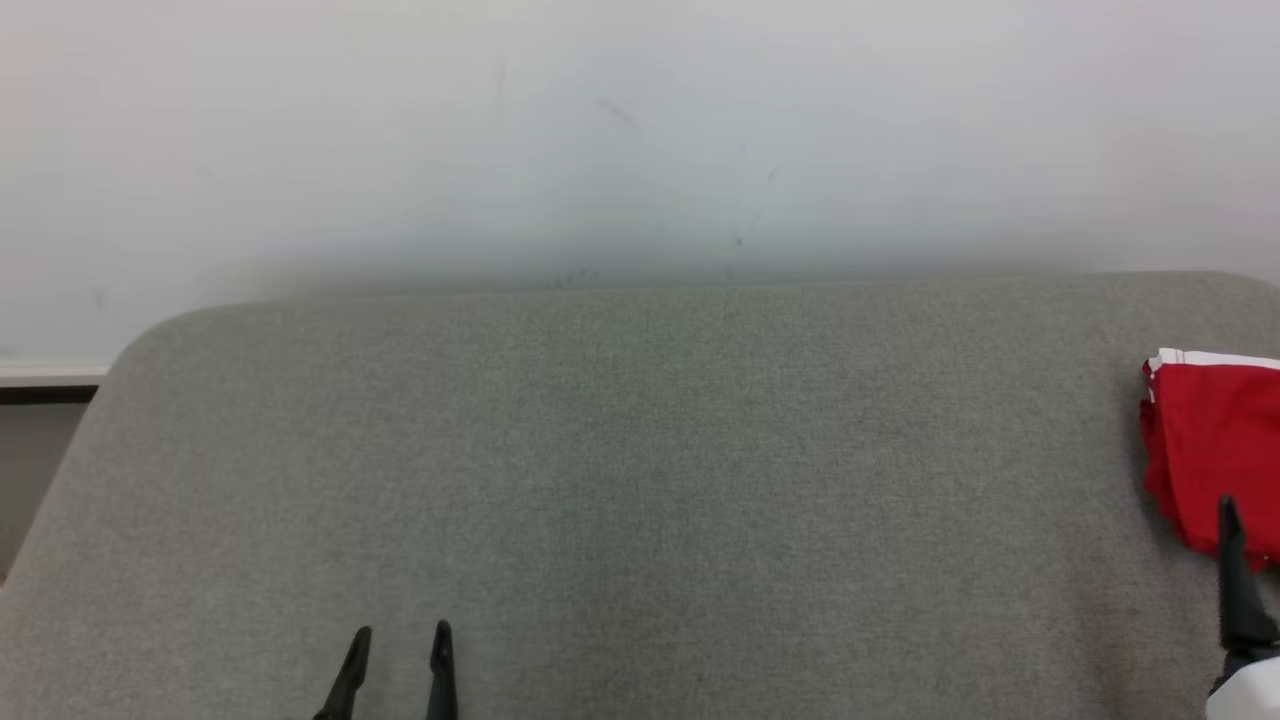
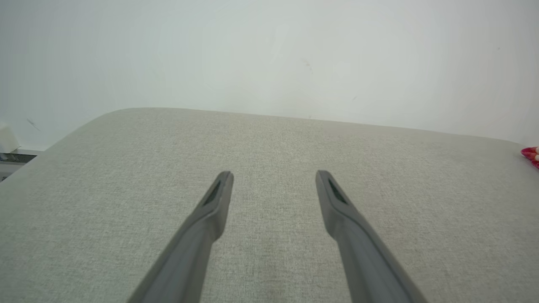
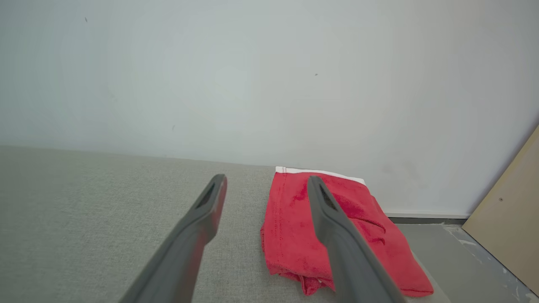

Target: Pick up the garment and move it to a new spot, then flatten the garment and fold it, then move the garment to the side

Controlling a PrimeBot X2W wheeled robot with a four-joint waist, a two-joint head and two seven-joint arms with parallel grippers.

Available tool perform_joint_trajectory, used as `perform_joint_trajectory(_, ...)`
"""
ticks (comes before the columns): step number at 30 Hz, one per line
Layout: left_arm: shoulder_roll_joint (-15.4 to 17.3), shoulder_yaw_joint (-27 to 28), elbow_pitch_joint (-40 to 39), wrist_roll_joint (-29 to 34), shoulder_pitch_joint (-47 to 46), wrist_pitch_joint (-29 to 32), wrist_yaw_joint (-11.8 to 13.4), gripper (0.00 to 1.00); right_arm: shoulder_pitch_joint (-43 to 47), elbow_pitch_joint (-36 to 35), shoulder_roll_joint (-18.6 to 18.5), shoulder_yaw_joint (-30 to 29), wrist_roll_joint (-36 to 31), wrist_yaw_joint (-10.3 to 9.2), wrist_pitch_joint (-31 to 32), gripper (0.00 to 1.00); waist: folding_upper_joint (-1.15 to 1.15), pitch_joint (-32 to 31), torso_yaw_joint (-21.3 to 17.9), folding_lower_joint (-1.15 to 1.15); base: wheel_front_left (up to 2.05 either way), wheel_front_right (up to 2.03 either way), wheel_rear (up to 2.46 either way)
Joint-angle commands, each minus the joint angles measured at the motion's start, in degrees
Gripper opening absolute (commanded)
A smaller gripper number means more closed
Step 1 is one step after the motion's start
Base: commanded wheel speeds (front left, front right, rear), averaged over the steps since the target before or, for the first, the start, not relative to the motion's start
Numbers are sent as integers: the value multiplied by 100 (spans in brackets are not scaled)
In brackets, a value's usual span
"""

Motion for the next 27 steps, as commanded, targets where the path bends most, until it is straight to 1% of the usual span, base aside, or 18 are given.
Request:
perform_joint_trajectory(1,24,34,27,26,71,1,31,100,146,-51,102,-14,-36,-14,-124,100,0,-128,-52,1,0,0,0)
perform_joint_trajectory(6,23,166,157,47,176,1,132,100,685,-99,541,262,-326,-14,-593,100,0,-253,-55,1,0,0,0)
perform_joint_trajectory(7,23,172,173,56,182,1,113,100,775,-52,632,348,-319,-14,-639,100,0,-266,-50,1,0,0,0)
perform_joint_trajectory(11,24,123,249,95,208,2,-153,100,1029,167,814,628,-404,-14,-769,100,0,-319,-29,1,0,0,0)
perform_joint_trajectory(17,23,120,280,101,280,2,-262,100,1113,375,992,630,-553,-14,-856,100,0,-371,-3,1,0,0,0)
perform_joint_trajectory(24,23,63,260,62,208,2,-338,100,1092,259,1075,631,-617,-14,-853,100,0,-372,84,1,0,0,0)
perform_joint_trajectory(25,1,49,267,54,232,1,-330,0,1070,274,1074,639,-553,-1,-832,0,0,-373,83,1,0,0,0)
perform_joint_trajectory(27,-4,33,356,53,269,0,-325,0,1092,363,1092,644,-558,0,-826,0,0,-374,89,1,0,0,0)
